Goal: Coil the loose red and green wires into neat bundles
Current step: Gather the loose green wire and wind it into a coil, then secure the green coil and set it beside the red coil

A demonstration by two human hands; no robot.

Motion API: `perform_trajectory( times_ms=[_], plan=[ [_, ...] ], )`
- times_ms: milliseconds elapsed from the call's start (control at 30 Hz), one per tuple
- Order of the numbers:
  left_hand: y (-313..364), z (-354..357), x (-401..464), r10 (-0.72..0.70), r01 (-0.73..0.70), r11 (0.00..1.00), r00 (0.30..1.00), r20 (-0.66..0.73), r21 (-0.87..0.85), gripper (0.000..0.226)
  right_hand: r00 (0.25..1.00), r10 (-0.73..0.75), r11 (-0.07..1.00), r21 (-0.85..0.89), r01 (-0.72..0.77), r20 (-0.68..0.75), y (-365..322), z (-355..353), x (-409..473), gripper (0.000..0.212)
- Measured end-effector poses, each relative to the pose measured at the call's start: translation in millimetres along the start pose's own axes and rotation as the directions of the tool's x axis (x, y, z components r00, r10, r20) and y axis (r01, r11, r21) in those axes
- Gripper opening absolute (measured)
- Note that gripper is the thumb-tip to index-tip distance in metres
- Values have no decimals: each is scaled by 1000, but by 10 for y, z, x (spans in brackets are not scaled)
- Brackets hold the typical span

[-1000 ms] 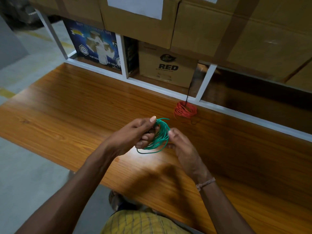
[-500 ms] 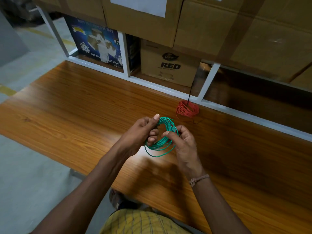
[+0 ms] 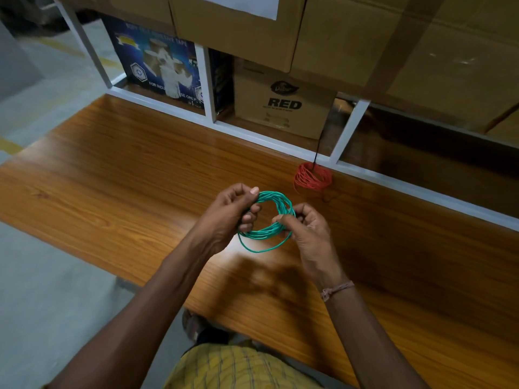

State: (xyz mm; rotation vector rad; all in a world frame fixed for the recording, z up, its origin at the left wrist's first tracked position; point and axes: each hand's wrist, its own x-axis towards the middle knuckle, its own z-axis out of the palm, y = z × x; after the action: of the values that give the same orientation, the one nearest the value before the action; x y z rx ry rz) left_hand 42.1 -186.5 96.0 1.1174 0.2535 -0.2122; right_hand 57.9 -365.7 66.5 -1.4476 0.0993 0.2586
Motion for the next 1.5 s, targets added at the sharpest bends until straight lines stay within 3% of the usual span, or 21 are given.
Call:
perform_trajectory(
  times_ms=[233,333,467,567,700,833,933,1033,1133,1333,1467,1500],
  plan=[
    [-189,-123,85,21,-18,1000,990,-139,24,22,988,73,992,-108,-58,138,186,-206,84,23],
    [-159,-226,80,22,-20,1000,989,-143,19,22,998,60,959,-275,-67,-33,210,-539,325,43],
    [-144,-363,62,11,-7,1000,990,-140,28,22,966,-6,877,-466,-119,-258,305,-959,816,20],
    [-152,-410,41,6,-2,999,992,-125,34,21,938,-99,734,-661,-156,-332,390,-1043,1161,26],
    [-146,-439,16,4,-2,1000,994,-113,21,21,952,-165,456,-876,-159,-259,480,-1048,1419,29],
    [-138,-479,-3,7,-5,1000,994,-107,23,21,958,-227,298,-949,-106,-178,505,-1022,1292,26],
    [-156,-510,-4,0,2,1000,994,-113,13,21,956,-264,328,-944,-33,-126,556,-946,1065,21],
    [-203,-526,9,-22,21,1000,992,-128,-11,22,945,-326,384,-909,164,32,746,-807,725,12],
    [-254,-504,19,-45,43,999,990,-136,-19,23,908,-398,360,-887,290,135,1011,-755,507,15],
    [-313,-413,24,-73,71,997,989,-127,-20,22,906,-422,340,-918,202,43,1038,-705,524,17],
    [-337,-381,25,-71,68,997,989,-130,-24,22,925,-370,122,-983,135,81,958,-652,487,11],
    [-345,-378,23,-69,67,998,989,-131,-22,22,929,-361,114,-985,127,78,939,-644,481,10]
  ],
)
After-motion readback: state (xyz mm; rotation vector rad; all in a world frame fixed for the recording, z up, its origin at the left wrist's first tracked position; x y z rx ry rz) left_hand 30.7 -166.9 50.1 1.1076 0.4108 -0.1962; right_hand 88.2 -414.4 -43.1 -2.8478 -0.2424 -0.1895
